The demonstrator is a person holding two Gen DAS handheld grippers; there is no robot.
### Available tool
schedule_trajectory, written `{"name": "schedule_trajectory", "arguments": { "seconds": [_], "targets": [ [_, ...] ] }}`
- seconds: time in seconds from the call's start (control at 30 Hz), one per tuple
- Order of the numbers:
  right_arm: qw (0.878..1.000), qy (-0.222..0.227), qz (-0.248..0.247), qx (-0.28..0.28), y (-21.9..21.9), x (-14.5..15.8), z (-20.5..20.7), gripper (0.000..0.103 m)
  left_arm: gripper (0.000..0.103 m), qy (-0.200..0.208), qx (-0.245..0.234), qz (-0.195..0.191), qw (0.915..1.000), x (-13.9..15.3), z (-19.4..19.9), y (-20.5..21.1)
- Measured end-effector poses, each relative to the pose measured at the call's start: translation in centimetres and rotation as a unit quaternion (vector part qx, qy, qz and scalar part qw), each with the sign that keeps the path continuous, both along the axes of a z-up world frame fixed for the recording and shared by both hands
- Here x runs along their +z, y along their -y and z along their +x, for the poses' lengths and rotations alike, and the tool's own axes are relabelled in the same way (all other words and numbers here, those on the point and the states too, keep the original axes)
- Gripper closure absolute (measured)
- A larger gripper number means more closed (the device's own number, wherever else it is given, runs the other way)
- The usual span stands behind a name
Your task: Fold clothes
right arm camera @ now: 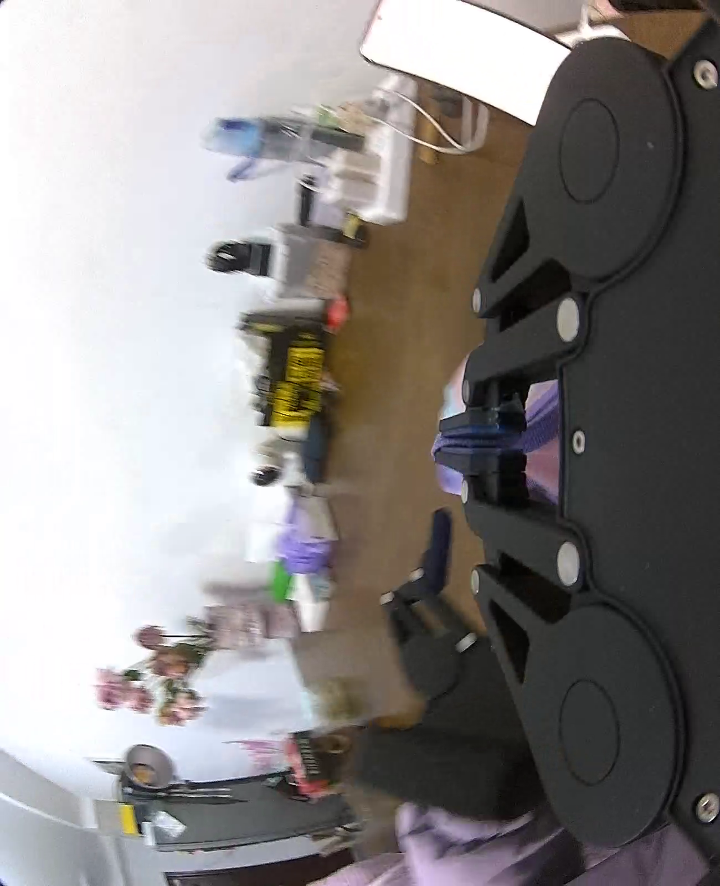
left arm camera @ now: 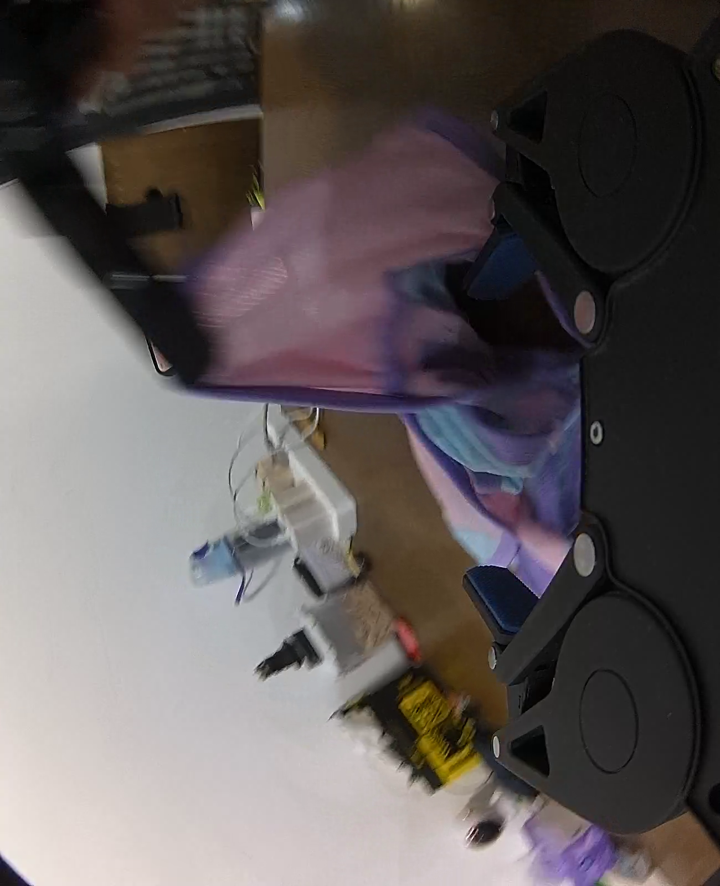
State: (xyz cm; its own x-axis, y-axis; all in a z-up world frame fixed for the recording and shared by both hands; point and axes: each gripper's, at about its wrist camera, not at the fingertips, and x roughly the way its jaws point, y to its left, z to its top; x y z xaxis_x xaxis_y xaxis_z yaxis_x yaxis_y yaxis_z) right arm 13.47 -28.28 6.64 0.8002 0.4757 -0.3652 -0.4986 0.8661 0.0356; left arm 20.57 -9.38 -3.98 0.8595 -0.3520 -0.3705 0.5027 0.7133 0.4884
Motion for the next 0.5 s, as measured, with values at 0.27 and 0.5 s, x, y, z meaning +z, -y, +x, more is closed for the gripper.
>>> {"name": "schedule_trajectory", "arguments": {
  "seconds": [0.27,0.5],
  "targets": [
    [0.997,-0.032,-0.013,-0.064,1.7,-2.1,0.9,0.097,0.000,0.097,0.146,-0.024,0.9843,1.9,2.1,-3.2],
    [0.984,-0.097,-0.123,-0.079,-1.1,-7.8,2.6,0.071,0.000,0.047,0.189,-0.090,0.9767,2.9,3.0,-5.8]
  ]
}}
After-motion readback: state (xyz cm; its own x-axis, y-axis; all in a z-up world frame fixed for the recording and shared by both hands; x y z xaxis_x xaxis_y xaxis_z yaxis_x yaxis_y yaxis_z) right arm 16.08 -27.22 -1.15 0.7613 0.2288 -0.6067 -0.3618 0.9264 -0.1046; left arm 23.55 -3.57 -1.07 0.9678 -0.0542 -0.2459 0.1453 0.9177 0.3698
